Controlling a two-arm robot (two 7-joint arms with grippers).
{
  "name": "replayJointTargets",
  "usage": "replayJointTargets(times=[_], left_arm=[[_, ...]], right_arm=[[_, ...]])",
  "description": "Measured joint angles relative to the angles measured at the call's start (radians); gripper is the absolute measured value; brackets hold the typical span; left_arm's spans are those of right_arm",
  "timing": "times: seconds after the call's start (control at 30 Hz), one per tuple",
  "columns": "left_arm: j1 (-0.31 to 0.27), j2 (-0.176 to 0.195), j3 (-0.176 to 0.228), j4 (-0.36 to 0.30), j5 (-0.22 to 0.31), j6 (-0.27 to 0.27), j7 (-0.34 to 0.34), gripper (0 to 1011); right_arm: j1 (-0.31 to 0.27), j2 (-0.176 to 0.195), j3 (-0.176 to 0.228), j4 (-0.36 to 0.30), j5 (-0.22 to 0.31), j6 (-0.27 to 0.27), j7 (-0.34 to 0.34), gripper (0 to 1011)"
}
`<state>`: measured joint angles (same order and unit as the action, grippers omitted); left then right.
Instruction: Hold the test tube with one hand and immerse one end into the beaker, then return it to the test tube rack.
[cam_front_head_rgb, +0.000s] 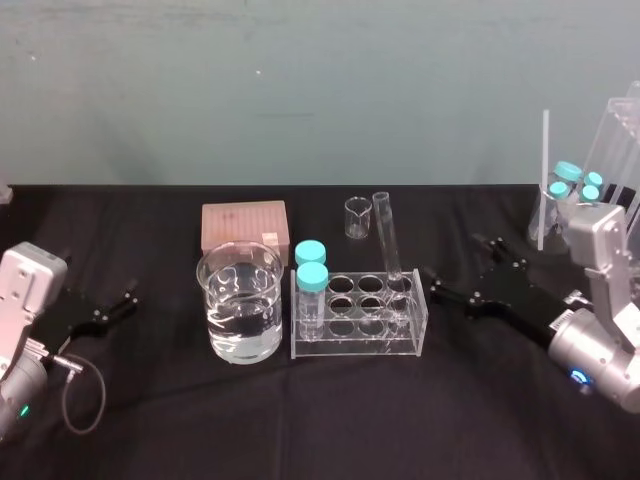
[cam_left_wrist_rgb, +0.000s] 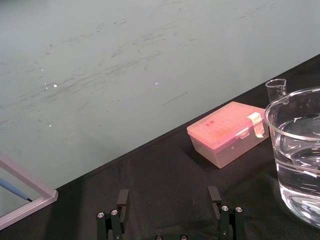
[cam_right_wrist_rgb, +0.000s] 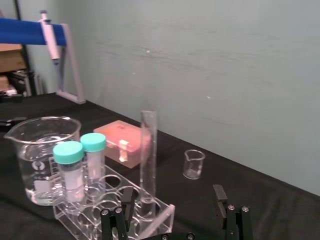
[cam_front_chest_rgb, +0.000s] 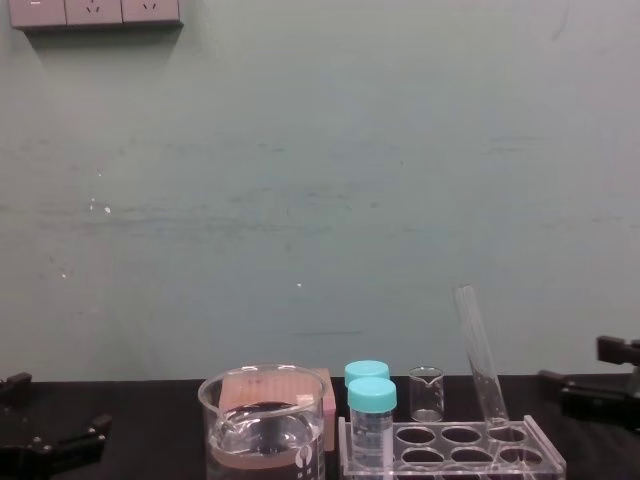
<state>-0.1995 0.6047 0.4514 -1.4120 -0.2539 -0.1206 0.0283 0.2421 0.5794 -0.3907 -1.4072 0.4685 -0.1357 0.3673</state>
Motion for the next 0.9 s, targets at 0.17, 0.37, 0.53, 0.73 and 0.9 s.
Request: replayJointTargets(times=[0.17,0.37,0.53,0.73,0.9], left_arm=[[0.000,0.000,0.000,0.000,0.000,0.000,0.000,1000],[0.000,0.000,0.000,0.000,0.000,0.000,0.000,1000],[0.000,0.000,0.000,0.000,0.000,0.000,0.000,1000],[0.000,0.000,0.000,0.000,0.000,0.000,0.000,1000],[0.000,0.000,0.000,0.000,0.000,0.000,0.000,1000]], right_arm=[[0.031,-0.018,-0.016,0.027,-0.023,-0.001,0.038,1002],[0.076,-0.051,-0.032,0.074,-0.048,-0.007,0.077,1002],[0.118,-0.086,-0.040,0.124,-0.069,-0.013,0.100,1002],[0.170,-0.132,-0.042,0.188,-0.085,-0.020,0.117,1002],[0.206,-0.166,-0.042,0.235,-0.097,-0.028,0.131,1002]])
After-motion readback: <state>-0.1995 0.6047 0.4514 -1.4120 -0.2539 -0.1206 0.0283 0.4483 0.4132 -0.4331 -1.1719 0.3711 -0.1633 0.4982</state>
